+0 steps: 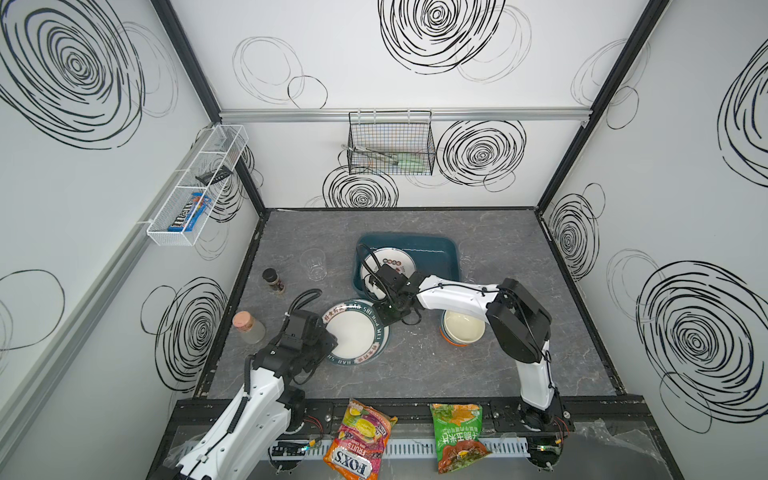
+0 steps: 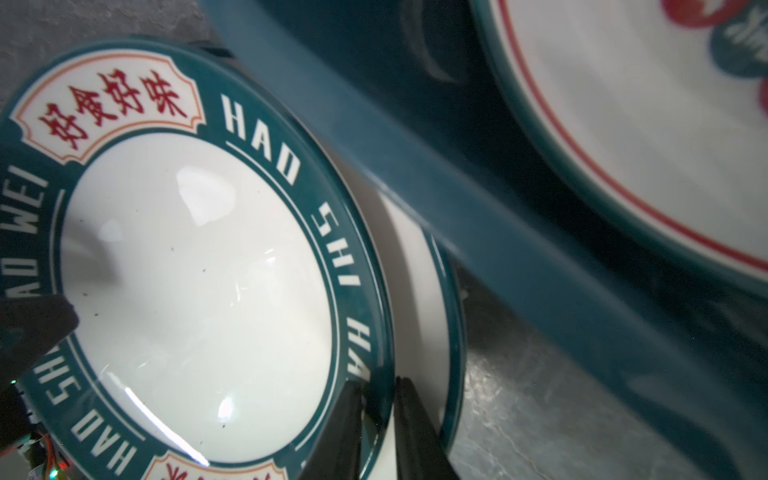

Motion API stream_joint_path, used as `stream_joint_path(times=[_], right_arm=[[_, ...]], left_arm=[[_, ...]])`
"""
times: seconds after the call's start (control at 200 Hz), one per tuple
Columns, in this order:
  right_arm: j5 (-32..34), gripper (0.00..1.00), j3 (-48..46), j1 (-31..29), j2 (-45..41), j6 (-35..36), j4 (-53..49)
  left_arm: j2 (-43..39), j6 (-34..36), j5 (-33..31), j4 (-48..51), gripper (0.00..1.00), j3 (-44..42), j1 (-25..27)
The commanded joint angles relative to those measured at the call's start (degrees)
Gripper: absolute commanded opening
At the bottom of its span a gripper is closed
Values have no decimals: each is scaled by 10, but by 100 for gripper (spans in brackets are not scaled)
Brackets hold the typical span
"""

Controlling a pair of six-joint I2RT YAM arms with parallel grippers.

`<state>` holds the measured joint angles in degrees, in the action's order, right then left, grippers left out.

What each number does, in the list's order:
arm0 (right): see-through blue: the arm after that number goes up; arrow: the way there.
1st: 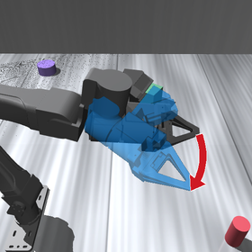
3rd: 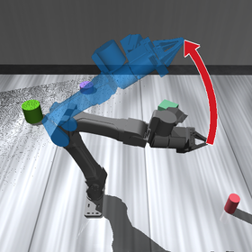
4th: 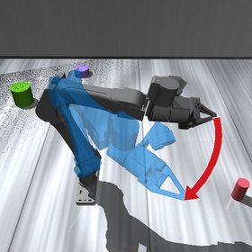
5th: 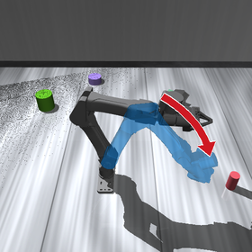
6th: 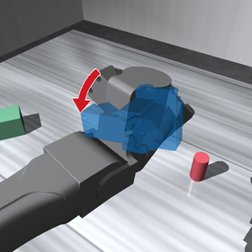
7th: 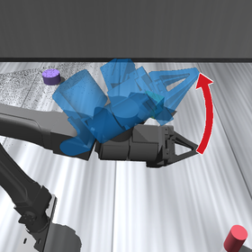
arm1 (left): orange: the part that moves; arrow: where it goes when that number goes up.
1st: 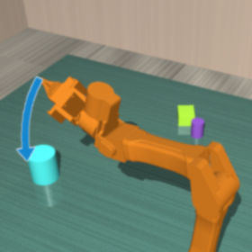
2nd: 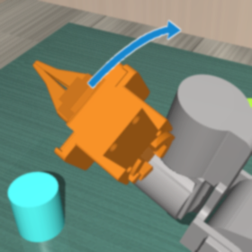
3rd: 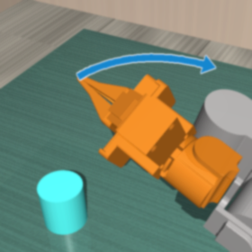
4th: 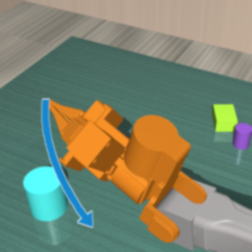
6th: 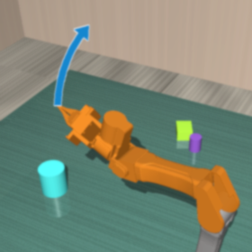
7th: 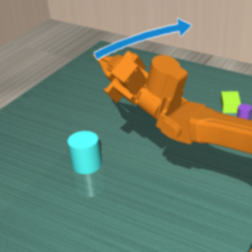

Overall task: Place the mixed dishes into the plastic bin
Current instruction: 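Pinch the top teal-rimmed plate's rim with the right gripper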

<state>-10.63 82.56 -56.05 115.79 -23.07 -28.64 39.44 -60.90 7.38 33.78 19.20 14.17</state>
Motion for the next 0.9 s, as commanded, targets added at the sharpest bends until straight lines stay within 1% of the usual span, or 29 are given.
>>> stream_joint_path(times=[0.0, 0.115, 0.275, 0.56, 0.665, 0.77, 0.895], right_arm=[[-14, 19, 11, -7, 11, 3, -2], [-15, 19, 13, -7, 13, 4, -2], [-13, 19, 17, -7, 15, 6, -6], [-17, 20, 15, -7, 6, 8, -2], [-21, 20, 14, -7, 2, 8, 1], [-21, 20, 11, -6, -2, 7, 4], [-23, 21, 7, -6, -9, 6, 7]], left_arm=[[-5, -1, -11, 14, 50, 19, -3], [-5, 2, -12, 18, 43, 25, -4], [-9, 1, -12, 22, 39, 28, -5], [-6, 8, -11, 27, 21, 40, -6], [-8, 8, -11, 29, 18, 43, -7], [-11, 7, -8, 30, 11, 44, -7], [-14, 7, -7, 32, 7, 49, -7]])
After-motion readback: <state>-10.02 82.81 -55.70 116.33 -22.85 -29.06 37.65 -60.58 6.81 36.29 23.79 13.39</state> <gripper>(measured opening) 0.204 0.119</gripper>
